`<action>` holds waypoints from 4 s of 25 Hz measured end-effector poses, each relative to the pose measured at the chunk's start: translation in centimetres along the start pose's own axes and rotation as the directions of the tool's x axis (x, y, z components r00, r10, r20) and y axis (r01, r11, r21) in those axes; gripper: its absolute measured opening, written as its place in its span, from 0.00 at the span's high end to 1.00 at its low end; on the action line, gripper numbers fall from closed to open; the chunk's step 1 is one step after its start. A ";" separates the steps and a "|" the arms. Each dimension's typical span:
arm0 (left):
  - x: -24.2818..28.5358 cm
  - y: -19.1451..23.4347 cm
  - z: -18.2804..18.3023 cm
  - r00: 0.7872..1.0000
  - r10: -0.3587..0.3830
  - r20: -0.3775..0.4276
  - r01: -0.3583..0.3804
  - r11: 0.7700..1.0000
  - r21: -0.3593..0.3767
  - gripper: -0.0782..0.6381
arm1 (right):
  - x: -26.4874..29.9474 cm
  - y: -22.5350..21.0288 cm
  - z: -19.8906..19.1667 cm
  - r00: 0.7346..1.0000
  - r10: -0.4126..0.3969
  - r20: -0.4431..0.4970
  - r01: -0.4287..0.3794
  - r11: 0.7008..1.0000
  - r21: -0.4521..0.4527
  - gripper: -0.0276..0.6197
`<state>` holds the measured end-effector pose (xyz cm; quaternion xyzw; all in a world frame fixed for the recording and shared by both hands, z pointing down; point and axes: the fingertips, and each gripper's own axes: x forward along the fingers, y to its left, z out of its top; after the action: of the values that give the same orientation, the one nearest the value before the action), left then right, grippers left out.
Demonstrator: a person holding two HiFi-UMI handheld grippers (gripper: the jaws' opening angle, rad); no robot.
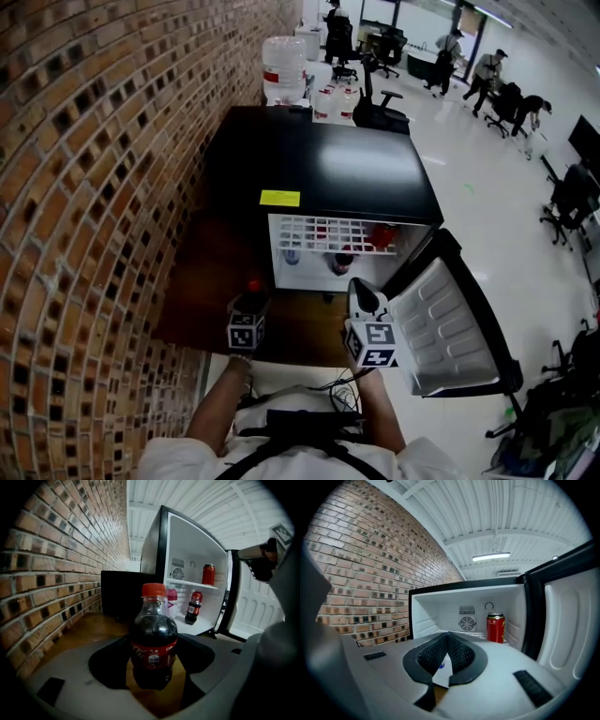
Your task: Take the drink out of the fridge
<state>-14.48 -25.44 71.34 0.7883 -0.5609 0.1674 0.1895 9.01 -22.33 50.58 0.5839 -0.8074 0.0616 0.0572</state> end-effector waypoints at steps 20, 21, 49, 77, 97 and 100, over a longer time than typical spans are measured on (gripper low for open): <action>5.5 3.7 -6.6 0.978 0.058 -0.200 -0.070 0.996 -0.056 0.47 | -0.5 -1.7 -0.4 0.999 -0.037 -0.009 0.037 0.999 0.008 0.94; 5.5 3.8 -6.6 0.977 0.066 -0.204 -0.078 0.996 -0.049 0.47 | -0.6 -1.8 -0.4 0.999 -0.039 -0.012 0.039 0.999 0.009 0.94; 3.3 2.8 -6.2 0.992 0.066 -0.106 -0.064 0.998 0.020 0.25 | -0.6 -1.5 -0.9 1.000 -0.021 -0.014 0.022 1.000 0.021 0.93; -7.2 -11.9 15.6 0.928 -0.246 0.281 0.204 0.964 0.170 0.88 | -2.0 -2.5 -0.5 0.999 -0.044 0.008 0.044 0.998 0.035 0.93; -7.2 -15.7 17.4 0.904 -0.324 0.278 0.288 0.944 0.162 0.88 | -2.1 -2.6 -0.4 0.999 -0.041 0.010 0.040 0.999 0.028 0.93; -7.1 -15.5 17.4 0.904 -0.326 0.279 0.293 0.944 0.153 0.88 | -2.0 -2.6 -0.3 0.999 -0.042 0.007 0.041 0.999 0.027 0.93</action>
<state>-1.10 -23.40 51.04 0.8925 -0.4410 0.0436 0.0835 12.06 -21.19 50.66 0.6016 -0.7944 0.0689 0.0473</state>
